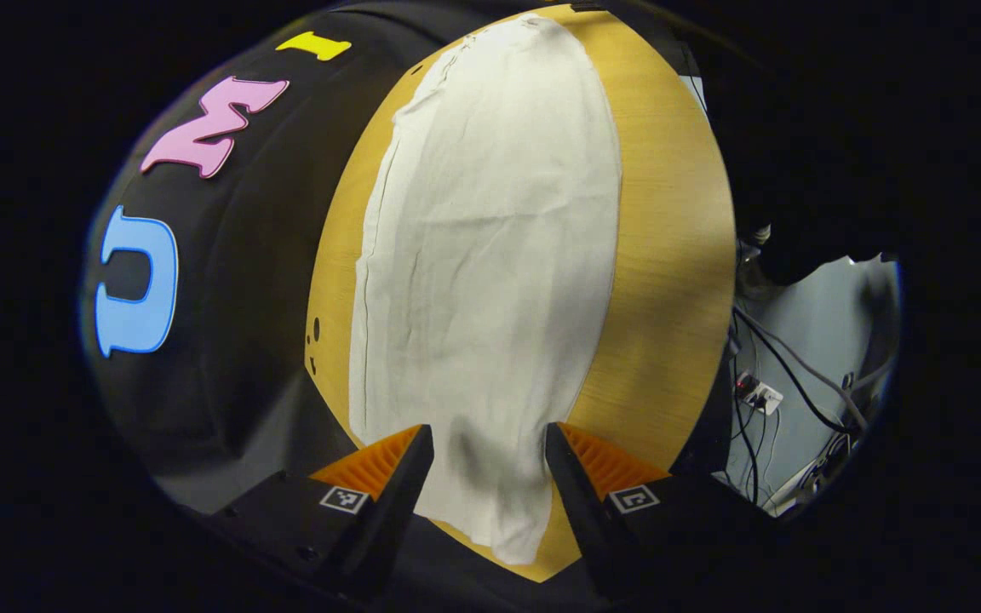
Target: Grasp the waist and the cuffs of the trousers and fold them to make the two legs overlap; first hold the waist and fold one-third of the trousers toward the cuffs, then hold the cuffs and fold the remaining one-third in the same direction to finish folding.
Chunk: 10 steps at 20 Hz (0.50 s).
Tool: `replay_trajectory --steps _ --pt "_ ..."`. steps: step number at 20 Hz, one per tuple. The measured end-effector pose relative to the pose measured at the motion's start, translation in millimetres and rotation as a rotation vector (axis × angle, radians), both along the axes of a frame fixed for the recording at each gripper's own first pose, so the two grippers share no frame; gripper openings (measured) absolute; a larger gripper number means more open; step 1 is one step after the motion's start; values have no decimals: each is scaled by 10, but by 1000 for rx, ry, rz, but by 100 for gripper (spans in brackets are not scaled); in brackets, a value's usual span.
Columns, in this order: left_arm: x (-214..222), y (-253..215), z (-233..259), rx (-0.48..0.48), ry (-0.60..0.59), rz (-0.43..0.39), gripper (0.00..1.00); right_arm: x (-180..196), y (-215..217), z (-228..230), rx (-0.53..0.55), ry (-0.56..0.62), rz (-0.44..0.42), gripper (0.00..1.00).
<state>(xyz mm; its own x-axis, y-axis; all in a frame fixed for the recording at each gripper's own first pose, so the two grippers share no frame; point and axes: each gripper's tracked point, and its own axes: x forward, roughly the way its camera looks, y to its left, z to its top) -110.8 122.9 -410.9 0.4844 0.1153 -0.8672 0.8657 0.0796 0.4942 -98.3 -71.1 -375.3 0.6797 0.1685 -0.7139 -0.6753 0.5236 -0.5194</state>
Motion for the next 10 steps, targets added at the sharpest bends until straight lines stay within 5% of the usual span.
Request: replay_trajectory --steps 5,8,10 --pt "220 -38 -118 82 18 -17 65 177 -41 -179 6 33 39 95" --pt "259 -31 -175 118 21 -13 46 246 -44 -254 8 47 60 95" --pt "266 -24 -216 135 19 -16 23 255 -26 -285 6 52 75 95"
